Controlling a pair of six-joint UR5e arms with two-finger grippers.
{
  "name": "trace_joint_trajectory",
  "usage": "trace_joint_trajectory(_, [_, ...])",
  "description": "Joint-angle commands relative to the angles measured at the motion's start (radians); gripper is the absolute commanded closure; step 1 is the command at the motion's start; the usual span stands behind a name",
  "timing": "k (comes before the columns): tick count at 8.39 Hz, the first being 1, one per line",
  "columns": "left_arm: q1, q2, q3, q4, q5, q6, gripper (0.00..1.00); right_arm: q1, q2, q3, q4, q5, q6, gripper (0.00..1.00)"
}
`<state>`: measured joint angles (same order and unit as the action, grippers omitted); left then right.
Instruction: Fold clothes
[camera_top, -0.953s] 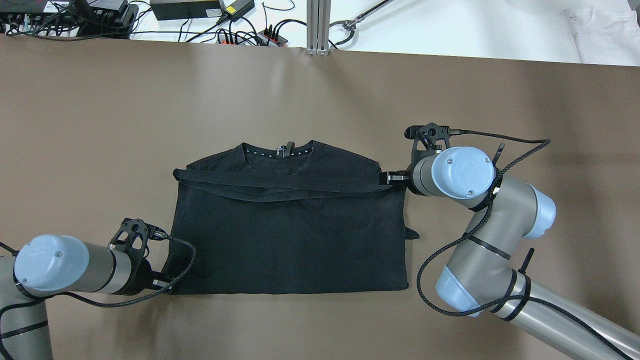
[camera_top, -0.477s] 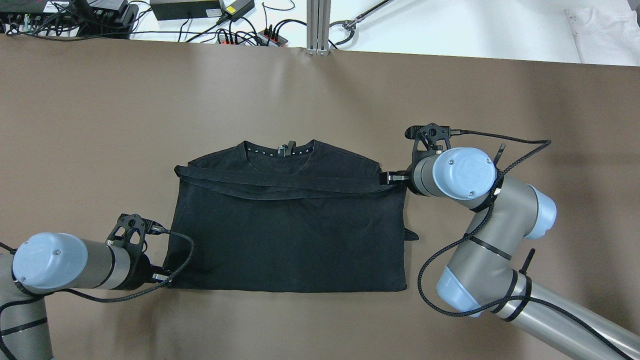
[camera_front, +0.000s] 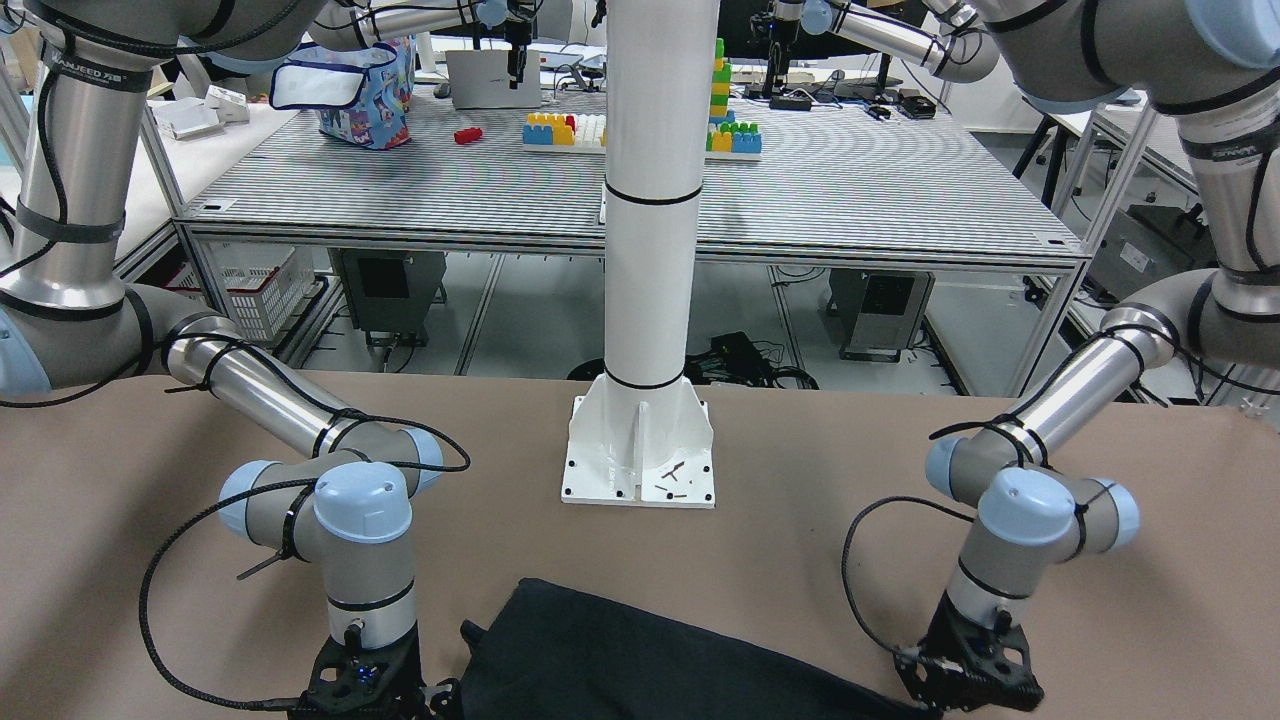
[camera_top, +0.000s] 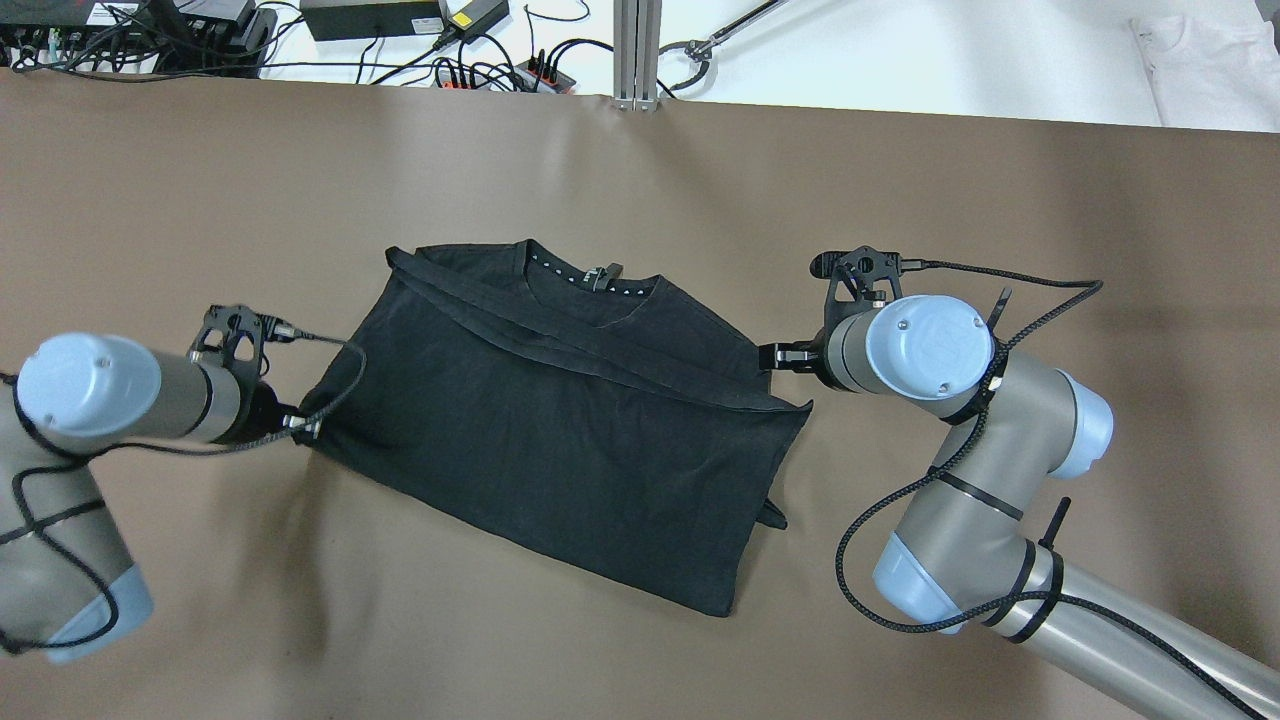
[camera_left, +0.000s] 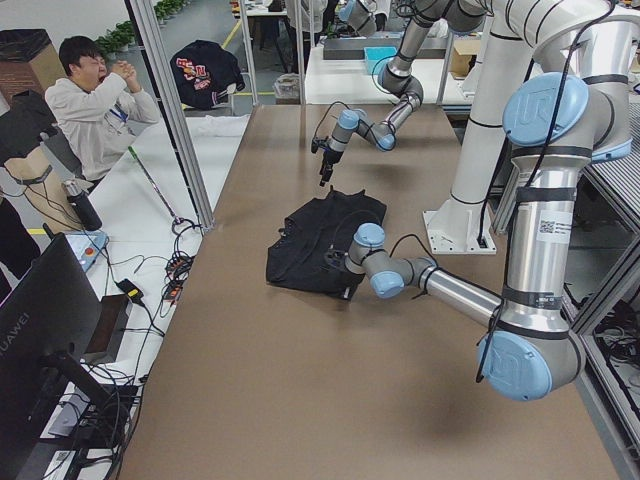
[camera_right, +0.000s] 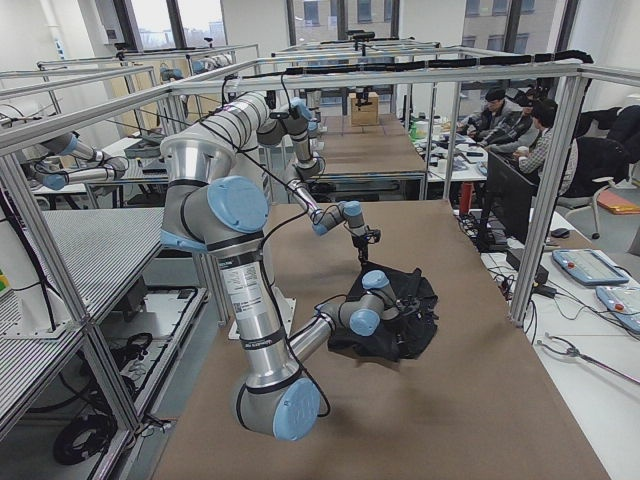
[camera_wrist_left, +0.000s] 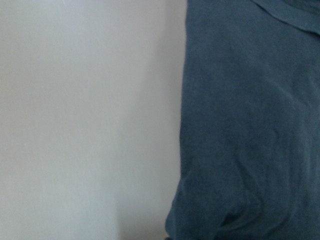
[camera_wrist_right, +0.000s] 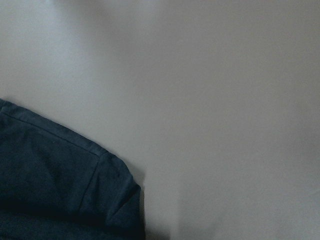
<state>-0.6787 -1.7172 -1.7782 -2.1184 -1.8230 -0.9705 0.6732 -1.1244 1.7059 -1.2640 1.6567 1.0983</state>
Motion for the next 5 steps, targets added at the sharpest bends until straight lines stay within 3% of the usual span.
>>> trace_joint_trajectory(1, [-0.186, -0.276, 0.289, 0.002, -0.045, 0.067, 1.00, 0.000, 0.000, 0.000, 0.000, 0.000, 0.000, 0.06])
trace_joint_trajectory(5, [-0.232, -0.684, 0.746, -0.005, -0.032, 0.098, 1.00, 0.000, -0.003, 0.000, 0.000, 0.000, 0.000, 0.06])
